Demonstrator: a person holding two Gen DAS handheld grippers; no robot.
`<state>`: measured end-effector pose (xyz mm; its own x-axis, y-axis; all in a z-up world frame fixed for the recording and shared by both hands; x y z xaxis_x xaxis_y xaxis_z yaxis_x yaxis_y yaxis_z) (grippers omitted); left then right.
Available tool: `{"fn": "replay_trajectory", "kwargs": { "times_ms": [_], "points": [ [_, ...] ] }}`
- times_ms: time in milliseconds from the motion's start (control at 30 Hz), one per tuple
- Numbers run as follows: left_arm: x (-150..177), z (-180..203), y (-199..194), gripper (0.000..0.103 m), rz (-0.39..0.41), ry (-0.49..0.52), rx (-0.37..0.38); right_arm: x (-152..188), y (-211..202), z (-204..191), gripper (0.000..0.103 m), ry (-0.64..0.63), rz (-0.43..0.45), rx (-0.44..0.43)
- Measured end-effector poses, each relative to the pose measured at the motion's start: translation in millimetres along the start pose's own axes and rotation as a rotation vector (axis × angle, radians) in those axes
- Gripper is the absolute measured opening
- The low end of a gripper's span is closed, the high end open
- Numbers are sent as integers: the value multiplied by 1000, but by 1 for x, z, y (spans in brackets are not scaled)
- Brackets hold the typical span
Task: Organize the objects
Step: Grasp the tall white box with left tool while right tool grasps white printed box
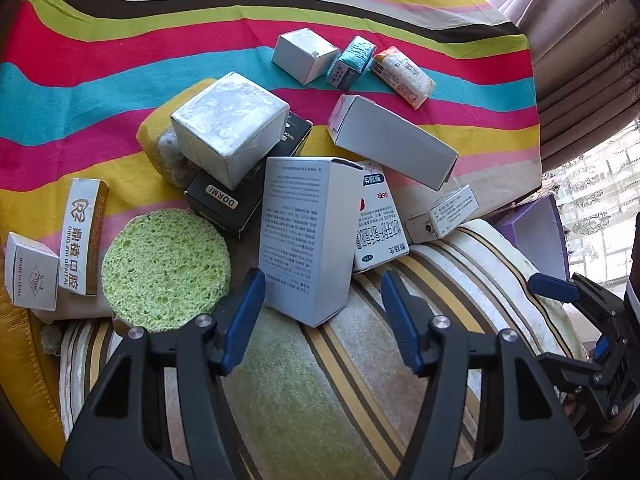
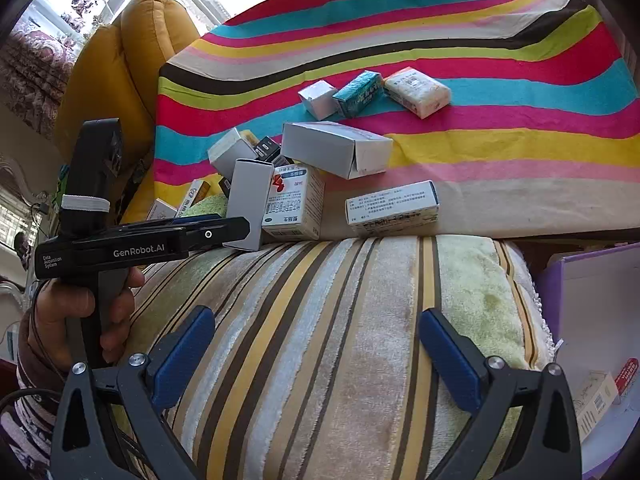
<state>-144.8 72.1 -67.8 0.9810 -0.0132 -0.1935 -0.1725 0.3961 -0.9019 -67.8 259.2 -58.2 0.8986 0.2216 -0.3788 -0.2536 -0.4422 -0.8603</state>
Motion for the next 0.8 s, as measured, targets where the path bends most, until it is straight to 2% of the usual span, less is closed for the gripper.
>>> {"fn": "replay_trajectory", "kwargs": {
  "times_ms": [133,200,267,333,400,467,600,800],
  "points": [
    [-5,-3,14,63,-50,-21,-9,-19,3,4,103,-93,-50,89],
    [-7,-4,18,60,-55,-28,-11,-32,2,5,103,-136,-46,112],
    [-10,-3,20,56,-50,-27,-9,-45,2,6,103,-174,-39,183],
    [-10,-3,21,52,-39,-28,-6,-57,0,7,103,-184,-9,217],
    [-7,-3,17,50,-7,-27,-3,-65,-5,14,103,-144,46,245],
    [-2,-4,12,47,21,-31,14,-72,-9,20,103,-98,91,217],
    [6,-10,-6,40,107,-49,42,-82,0,25,103,-89,79,243],
    [11,-11,-31,40,241,-60,84,-68,38,28,102,-127,-8,321]
  ]
}}
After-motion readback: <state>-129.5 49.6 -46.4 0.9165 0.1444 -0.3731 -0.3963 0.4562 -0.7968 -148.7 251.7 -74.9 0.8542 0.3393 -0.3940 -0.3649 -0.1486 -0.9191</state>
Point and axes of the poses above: each gripper's, at about its wrist camera, not at the fingertips, and y roughly the way its jaws point, z to its right, x to its underside, the point moved 5 cm from there along y, roughly the way its jaws point, and after that the axes turned 8 degrees about -y, right-handed, at the moved point
